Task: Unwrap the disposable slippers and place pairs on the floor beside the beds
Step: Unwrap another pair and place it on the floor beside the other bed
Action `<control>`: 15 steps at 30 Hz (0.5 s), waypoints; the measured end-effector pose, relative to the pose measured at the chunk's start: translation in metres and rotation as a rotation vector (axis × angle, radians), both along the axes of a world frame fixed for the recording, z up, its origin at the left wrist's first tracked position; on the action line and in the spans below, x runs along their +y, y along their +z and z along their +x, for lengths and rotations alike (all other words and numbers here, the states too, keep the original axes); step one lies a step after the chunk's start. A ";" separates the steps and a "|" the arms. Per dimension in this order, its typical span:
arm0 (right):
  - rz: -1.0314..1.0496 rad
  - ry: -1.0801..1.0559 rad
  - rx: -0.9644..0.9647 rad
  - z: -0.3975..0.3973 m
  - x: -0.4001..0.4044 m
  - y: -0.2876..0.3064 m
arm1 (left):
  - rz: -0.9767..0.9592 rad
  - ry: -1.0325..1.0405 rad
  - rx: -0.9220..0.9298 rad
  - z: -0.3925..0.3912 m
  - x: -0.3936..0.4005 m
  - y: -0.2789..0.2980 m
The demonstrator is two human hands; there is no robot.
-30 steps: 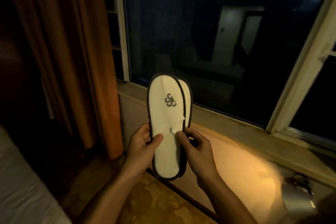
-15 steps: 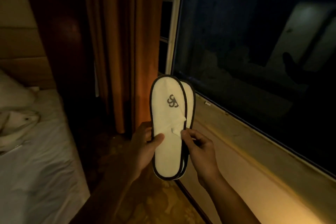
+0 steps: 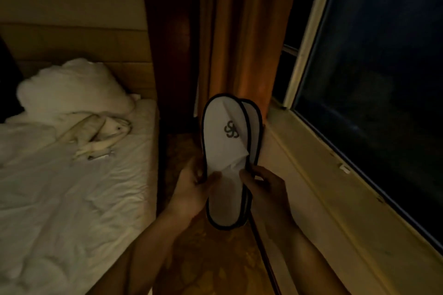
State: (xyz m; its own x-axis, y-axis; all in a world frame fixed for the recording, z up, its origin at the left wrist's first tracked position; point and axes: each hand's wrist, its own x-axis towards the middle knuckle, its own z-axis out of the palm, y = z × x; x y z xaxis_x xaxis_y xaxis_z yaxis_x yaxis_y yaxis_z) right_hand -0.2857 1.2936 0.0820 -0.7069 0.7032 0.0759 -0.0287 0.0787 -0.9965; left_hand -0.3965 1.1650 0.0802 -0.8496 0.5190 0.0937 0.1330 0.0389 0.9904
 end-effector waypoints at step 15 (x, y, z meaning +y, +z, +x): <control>0.012 0.242 -0.078 -0.239 0.055 -0.006 | 0.111 0.209 -0.113 -0.211 0.030 -0.023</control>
